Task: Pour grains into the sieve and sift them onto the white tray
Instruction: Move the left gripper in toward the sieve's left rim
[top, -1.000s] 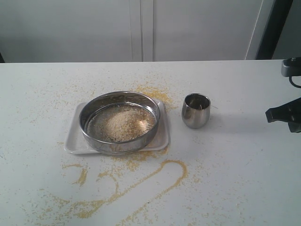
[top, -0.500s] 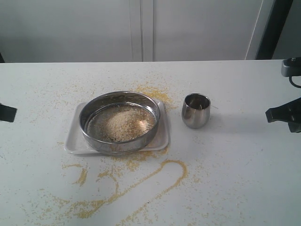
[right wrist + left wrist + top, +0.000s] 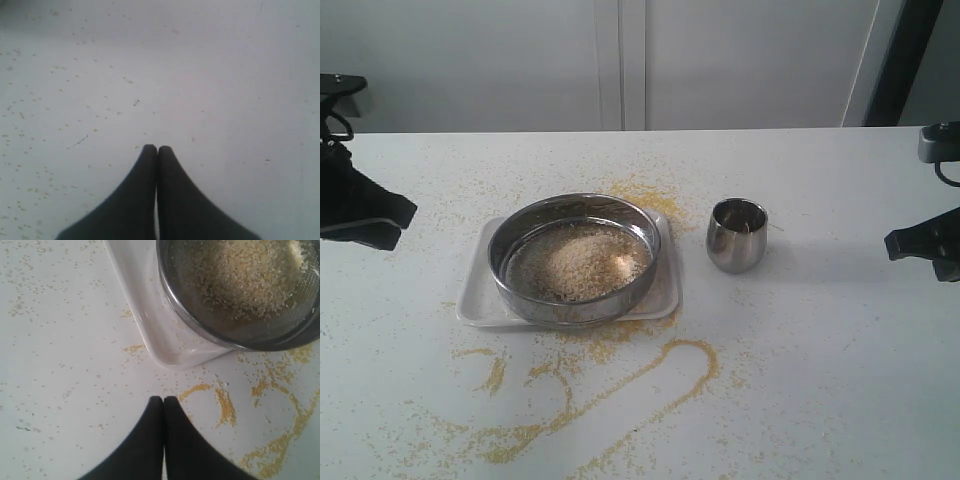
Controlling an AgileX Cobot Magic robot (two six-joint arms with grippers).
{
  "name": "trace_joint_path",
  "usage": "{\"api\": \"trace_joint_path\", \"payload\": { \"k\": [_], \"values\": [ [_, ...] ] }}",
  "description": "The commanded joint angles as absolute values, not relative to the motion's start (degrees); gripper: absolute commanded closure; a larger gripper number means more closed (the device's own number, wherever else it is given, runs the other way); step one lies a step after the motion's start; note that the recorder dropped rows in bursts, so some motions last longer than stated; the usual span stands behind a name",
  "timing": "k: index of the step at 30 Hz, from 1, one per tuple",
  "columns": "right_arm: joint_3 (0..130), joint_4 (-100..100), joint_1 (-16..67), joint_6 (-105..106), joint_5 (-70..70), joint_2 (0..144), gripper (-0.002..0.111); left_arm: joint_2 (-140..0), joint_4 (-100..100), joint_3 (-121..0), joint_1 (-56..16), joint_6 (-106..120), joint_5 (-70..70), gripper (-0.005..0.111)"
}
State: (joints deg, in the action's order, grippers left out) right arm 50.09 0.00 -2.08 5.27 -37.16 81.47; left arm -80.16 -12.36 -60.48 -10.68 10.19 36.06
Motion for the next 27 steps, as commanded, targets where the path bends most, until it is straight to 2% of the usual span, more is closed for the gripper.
{"api": "trace_joint_path", "payload": {
  "k": [1, 4, 6, 8, 9, 12, 14, 16, 20, 27],
  "values": [
    [49.8, 0.0, -2.3, 5.3, -36.7, 81.1, 0.108, -84.5, -13.7, -63.6, -11.7, 10.5, 36.6, 0.107],
    [49.8, 0.0, -2.3, 5.3, -36.7, 81.1, 0.108, -87.1, -13.3, -64.7, -13.6, 11.2, 34.1, 0.107],
    [49.8, 0.0, -2.3, 5.3, -36.7, 81.1, 0.108, -90.5, -13.1, -66.7, -15.0, 12.3, 34.0, 0.097],
    [49.8, 0.0, -2.3, 5.3, -36.7, 81.1, 0.108, -94.4, -13.3, -69.4, -15.4, 12.0, 34.8, 0.079],
    [49.8, 0.0, -2.3, 5.3, -36.7, 81.1, 0.108, -96.7, -13.4, -71.4, -15.4, 12.0, 34.8, 0.066],
    [49.8, 0.0, -2.3, 5.3, -36.6, 81.1, 0.108, -100.5, -14.5, -75.9, -15.4, 12.0, 34.8, 0.044],
    [49.8, 0.0, -2.3, 5.3, -36.6, 81.1, 0.108, -103.0, -16.2, -79.1, -15.4, 13.8, 36.6, 0.042],
    [49.8, 0.0, -2.3, 5.3, -36.6, 81.1, 0.108, -105.8, -15.6, -81.9, -15.4, 12.1, 37.4, 0.045],
    [49.8, 0.0, -2.3, 5.3, -36.6, 81.1, 0.108, -110.6, -15.6, -86.0, -15.6, 9.9, 37.2, 0.046],
    [49.8, 0.0, -2.3, 5.3, -36.6, 81.1, 0.108, -113.9, -15.5, -89.1, -15.6, 9.9, 36.3, 0.047]
  ]
}}
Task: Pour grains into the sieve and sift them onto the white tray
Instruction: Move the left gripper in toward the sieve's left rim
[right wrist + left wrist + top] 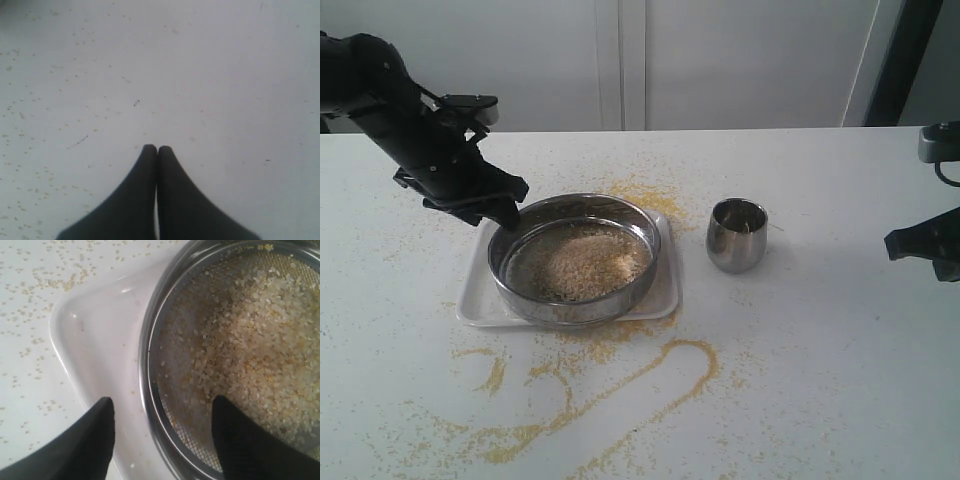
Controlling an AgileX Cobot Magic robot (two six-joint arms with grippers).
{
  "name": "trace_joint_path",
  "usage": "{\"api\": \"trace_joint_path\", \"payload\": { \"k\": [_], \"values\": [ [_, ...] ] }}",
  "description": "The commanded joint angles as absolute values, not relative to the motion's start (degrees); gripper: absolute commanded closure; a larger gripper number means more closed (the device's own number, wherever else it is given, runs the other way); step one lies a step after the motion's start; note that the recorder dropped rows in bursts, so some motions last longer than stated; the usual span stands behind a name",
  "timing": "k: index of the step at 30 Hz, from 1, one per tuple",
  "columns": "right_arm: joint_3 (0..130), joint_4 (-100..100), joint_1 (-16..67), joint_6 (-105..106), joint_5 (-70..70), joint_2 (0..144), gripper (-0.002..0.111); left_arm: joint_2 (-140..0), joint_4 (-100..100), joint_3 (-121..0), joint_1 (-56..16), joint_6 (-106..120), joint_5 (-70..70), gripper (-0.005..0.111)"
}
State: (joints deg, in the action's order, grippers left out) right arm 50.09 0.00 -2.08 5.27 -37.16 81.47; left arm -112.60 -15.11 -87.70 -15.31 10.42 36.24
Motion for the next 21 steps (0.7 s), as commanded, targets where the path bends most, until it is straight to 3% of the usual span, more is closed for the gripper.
{"api": "trace_joint_path", "payload": {
  "k": [1, 16, 21],
  "values": [
    [49.8, 0.0, -2.3, 5.3, -36.6, 81.1, 0.108, -114.5, -15.4, -89.4, -15.6, 10.0, 35.7, 0.047],
    [49.8, 0.0, -2.3, 5.3, -36.6, 81.1, 0.108, -118.9, -15.4, -89.4, -15.6, 10.7, 32.9, 0.047],
    [49.8, 0.0, -2.3, 5.3, -36.6, 81.1, 0.108, -119.5, -15.4, -89.4, -15.6, 10.7, 32.6, 0.052]
  ]
}}
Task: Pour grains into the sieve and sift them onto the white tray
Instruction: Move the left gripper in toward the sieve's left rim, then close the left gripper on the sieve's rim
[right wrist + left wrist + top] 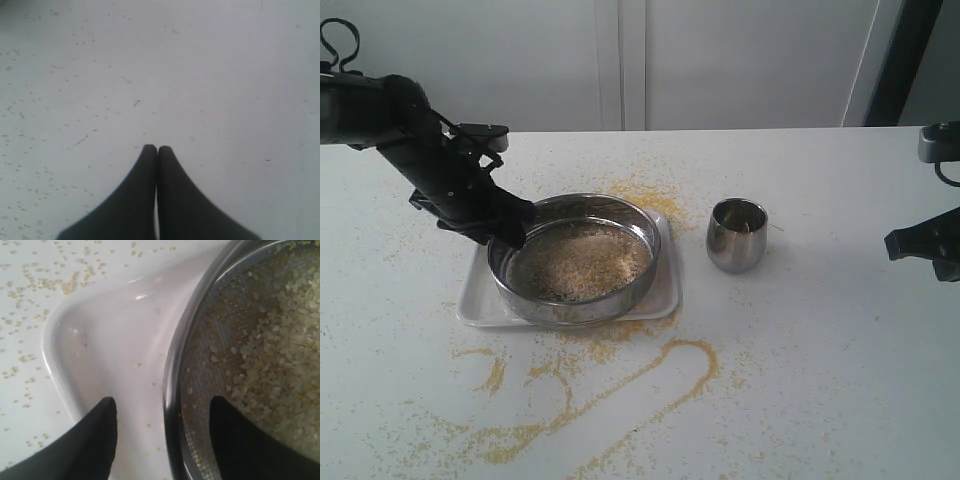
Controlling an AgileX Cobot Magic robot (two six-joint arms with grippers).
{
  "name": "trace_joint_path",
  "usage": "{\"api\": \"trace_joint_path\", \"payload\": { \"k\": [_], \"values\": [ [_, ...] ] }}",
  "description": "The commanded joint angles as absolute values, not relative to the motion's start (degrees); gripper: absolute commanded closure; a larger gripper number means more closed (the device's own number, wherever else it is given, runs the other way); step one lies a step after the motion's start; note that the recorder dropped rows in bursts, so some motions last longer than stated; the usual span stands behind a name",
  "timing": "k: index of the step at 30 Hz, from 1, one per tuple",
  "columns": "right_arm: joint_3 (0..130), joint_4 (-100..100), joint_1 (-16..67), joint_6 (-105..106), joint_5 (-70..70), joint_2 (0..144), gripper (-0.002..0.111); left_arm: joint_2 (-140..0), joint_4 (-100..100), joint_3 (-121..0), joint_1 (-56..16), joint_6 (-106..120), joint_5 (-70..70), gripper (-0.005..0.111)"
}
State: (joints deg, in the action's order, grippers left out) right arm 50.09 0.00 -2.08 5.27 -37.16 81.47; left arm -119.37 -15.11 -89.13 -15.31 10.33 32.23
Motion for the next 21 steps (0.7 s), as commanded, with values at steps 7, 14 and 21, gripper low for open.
{"api": "trace_joint_path", "payload": {
  "k": [7, 14, 21],
  "values": [
    [49.8, 0.0, -2.3, 5.3, -36.6, 81.1, 0.108, -120.5, -12.6, -89.4, -17.3, 10.7, 30.9, 0.054],
    [49.8, 0.0, -2.3, 5.3, -36.6, 81.1, 0.108, -120.6, -10.5, -89.4, -19.0, 10.2, 29.0, 0.063],
    [49.8, 0.0, -2.3, 5.3, -36.6, 81.1, 0.108, -120.6, -9.9, -89.4, -19.0, 10.2, 29.1, 0.086]
  ]
}}
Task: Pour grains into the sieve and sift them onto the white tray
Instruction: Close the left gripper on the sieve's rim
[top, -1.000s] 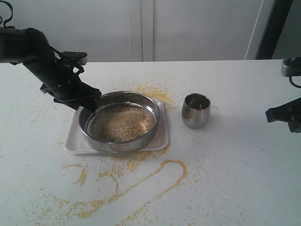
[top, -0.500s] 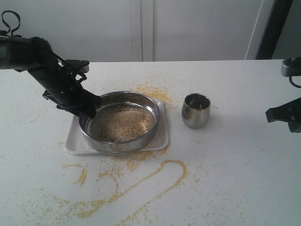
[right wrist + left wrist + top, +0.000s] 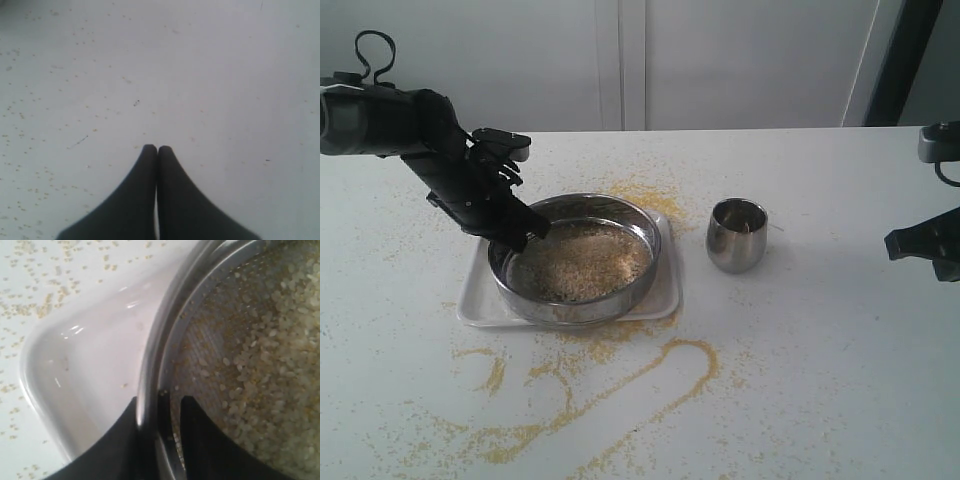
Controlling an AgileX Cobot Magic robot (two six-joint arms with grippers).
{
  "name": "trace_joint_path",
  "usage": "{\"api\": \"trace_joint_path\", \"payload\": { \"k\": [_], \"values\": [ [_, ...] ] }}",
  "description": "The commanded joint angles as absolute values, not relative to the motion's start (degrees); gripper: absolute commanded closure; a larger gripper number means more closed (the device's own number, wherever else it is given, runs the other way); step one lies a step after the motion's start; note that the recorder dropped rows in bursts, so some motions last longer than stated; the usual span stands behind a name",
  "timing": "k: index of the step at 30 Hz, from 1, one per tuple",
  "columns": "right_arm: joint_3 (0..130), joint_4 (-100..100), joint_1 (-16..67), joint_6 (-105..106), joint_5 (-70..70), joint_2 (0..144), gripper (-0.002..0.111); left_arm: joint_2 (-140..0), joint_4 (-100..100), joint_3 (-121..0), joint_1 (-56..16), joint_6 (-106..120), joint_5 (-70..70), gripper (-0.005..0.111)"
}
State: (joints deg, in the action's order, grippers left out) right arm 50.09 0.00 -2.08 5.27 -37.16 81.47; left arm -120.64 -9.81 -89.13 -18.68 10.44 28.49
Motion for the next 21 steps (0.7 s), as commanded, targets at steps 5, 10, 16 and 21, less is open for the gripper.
{"api": "trace_joint_path", "payload": {
  "k": [5, 10, 16, 21],
  "values": [
    [49.8, 0.0, -2.3, 5.3, -36.6, 81.1, 0.108, -120.6, -9.7, -89.4, -19.0, 10.2, 29.1, 0.106],
    [49.8, 0.0, -2.3, 5.3, -36.6, 81.1, 0.108, -120.6, -9.7, -89.4, -19.0, 10.1, 29.5, 0.107],
    [49.8, 0.0, -2.3, 5.3, -36.6, 81.1, 0.108, -120.3, -9.7, -89.4, -19.0, 7.3, 30.5, 0.107],
    [49.8, 0.0, -2.3, 3.8, -36.5, 81.1, 0.108, -118.0, -13.1, -89.4, -18.4, 7.3, 32.0, 0.107]
  ]
}}
